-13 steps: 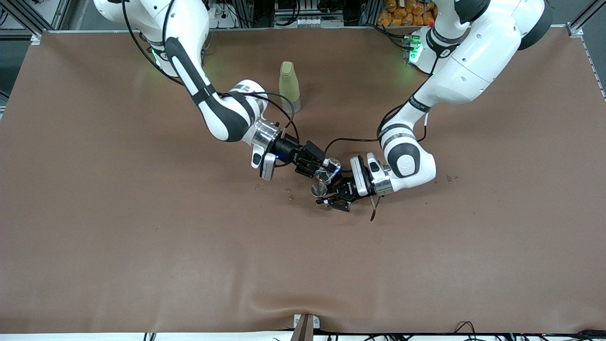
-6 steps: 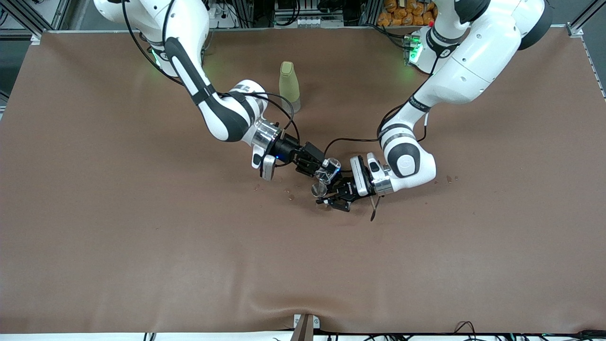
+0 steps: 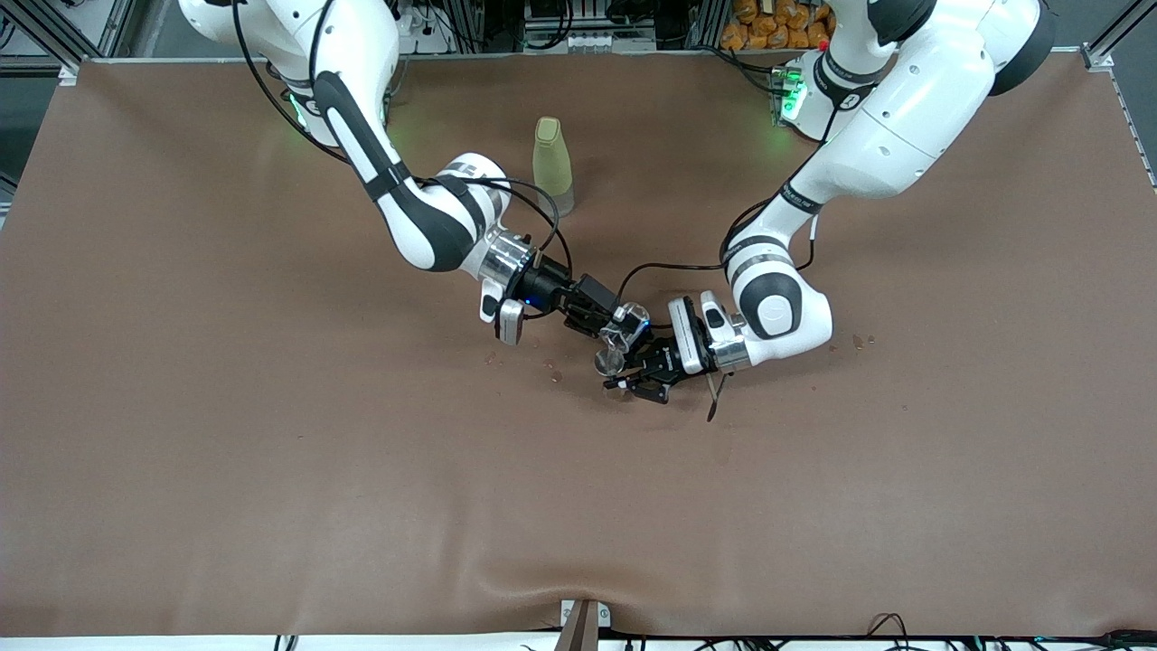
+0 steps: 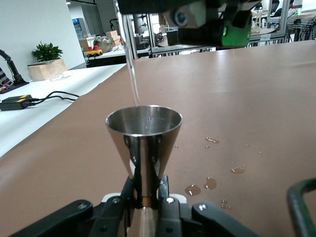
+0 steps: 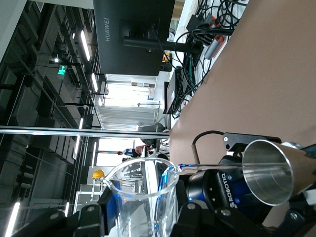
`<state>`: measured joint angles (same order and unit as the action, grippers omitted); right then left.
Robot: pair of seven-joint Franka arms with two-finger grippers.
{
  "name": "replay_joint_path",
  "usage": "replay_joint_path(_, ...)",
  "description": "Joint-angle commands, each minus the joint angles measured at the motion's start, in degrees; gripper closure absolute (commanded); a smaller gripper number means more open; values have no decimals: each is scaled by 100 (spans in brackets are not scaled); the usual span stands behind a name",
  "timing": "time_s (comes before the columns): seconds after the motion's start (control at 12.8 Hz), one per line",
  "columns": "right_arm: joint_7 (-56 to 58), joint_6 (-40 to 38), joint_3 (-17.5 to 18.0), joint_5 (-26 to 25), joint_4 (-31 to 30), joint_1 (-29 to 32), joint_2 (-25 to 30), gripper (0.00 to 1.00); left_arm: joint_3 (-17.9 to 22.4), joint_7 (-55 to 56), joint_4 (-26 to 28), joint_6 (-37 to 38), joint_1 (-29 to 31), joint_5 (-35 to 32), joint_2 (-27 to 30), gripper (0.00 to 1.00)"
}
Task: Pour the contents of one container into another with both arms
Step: 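Tilt the beaker with the right gripper, pouring liquid into the jigger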
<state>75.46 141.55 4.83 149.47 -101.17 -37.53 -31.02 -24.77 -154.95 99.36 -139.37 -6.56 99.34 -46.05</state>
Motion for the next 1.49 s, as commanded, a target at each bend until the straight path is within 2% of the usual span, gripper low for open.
replay_joint_path(0.0, 110, 66, -34, 803, 98, -53, -36, 88, -54, -211, 101, 59, 68, 209, 78, 100)
replay_joint_path(1.41, -418, 49, -34, 803, 124, -44, -159, 88, -63, -167, 127, 59, 103, 218, 78, 100)
